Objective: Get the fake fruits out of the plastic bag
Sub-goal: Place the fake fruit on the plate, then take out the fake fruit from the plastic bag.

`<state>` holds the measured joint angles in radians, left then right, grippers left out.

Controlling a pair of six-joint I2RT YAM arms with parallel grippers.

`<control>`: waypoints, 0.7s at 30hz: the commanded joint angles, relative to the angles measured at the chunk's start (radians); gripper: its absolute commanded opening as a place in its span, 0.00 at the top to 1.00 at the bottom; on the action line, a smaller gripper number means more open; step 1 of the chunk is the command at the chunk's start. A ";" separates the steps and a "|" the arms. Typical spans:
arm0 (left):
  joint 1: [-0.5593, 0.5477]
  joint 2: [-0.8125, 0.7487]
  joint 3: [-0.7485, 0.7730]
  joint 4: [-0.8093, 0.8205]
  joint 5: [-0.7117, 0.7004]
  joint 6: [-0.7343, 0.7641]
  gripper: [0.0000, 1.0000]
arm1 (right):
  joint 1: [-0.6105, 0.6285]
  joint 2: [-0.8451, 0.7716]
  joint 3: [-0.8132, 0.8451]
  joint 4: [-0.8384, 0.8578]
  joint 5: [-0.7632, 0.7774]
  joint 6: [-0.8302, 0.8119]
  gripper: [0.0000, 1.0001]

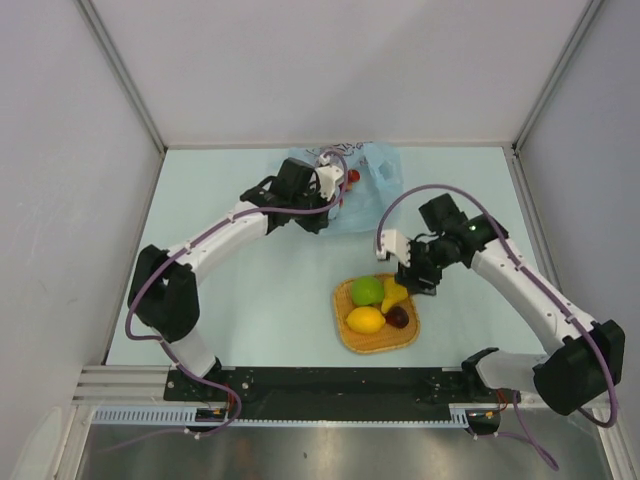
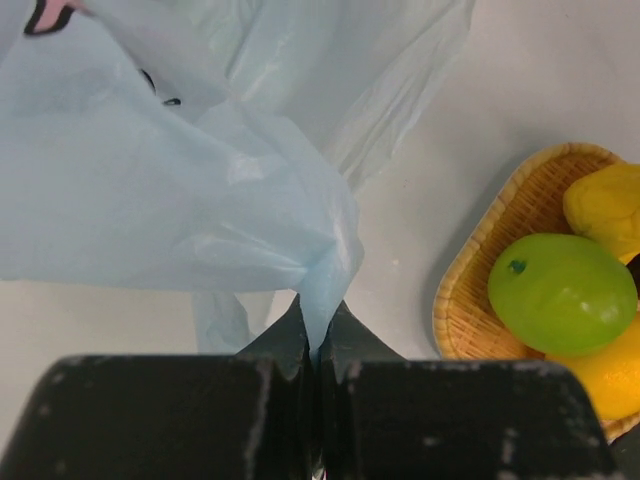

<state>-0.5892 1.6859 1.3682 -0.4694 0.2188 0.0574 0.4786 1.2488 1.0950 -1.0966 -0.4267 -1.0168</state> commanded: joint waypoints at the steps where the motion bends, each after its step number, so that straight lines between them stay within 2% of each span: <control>1: 0.000 -0.031 0.123 -0.035 0.016 0.142 1.00 | -0.055 0.014 0.114 0.249 -0.020 0.225 0.42; 2: 0.003 -0.035 0.129 -0.041 0.014 0.147 1.00 | -0.061 0.029 0.120 0.314 -0.047 0.265 0.43; 3: 0.005 -0.040 0.131 -0.049 0.016 0.156 1.00 | -0.064 0.059 0.120 0.390 -0.038 0.382 0.43; 4: 0.005 -0.049 0.127 -0.054 0.027 0.174 1.00 | -0.066 0.084 0.123 0.547 -0.029 0.443 0.43; 5: 0.005 -0.052 0.127 -0.060 0.030 0.185 1.00 | -0.067 0.109 0.128 0.622 -0.008 0.510 0.51; 7: 0.005 -0.058 0.126 -0.078 -0.002 0.191 1.00 | -0.067 0.203 0.155 0.810 0.019 0.679 0.58; 9: 0.012 -0.077 0.118 -0.084 -0.027 0.193 1.00 | -0.064 0.286 0.202 0.878 0.034 0.756 0.60; 10: 0.018 -0.083 0.108 -0.087 -0.035 0.191 1.00 | -0.058 0.376 0.230 0.898 0.037 0.814 0.61; 13: 0.040 -0.123 0.068 -0.081 -0.110 0.173 1.00 | -0.055 0.536 0.399 0.868 0.023 0.901 0.61; 14: 0.046 -0.132 0.055 -0.074 -0.158 0.171 1.00 | -0.054 0.636 0.472 0.865 0.017 0.929 0.61; 16: 0.057 -0.158 0.026 -0.060 -0.193 0.157 1.00 | -0.044 0.702 0.517 0.895 0.035 0.961 0.59; 19: 0.083 -0.181 0.003 -0.046 -0.216 0.139 1.00 | -0.006 0.787 0.580 0.905 0.075 0.948 0.45; 20: 0.095 -0.183 -0.003 -0.037 -0.216 0.140 1.00 | 0.012 0.825 0.610 0.906 0.083 0.933 0.37; 21: 0.098 -0.184 -0.015 -0.031 -0.248 0.140 0.96 | 0.021 0.840 0.621 0.918 0.089 0.923 0.34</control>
<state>-0.5171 1.5551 1.3827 -0.5407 0.0563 0.2096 0.4454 2.0388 1.6196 -0.2497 -0.3725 -0.1261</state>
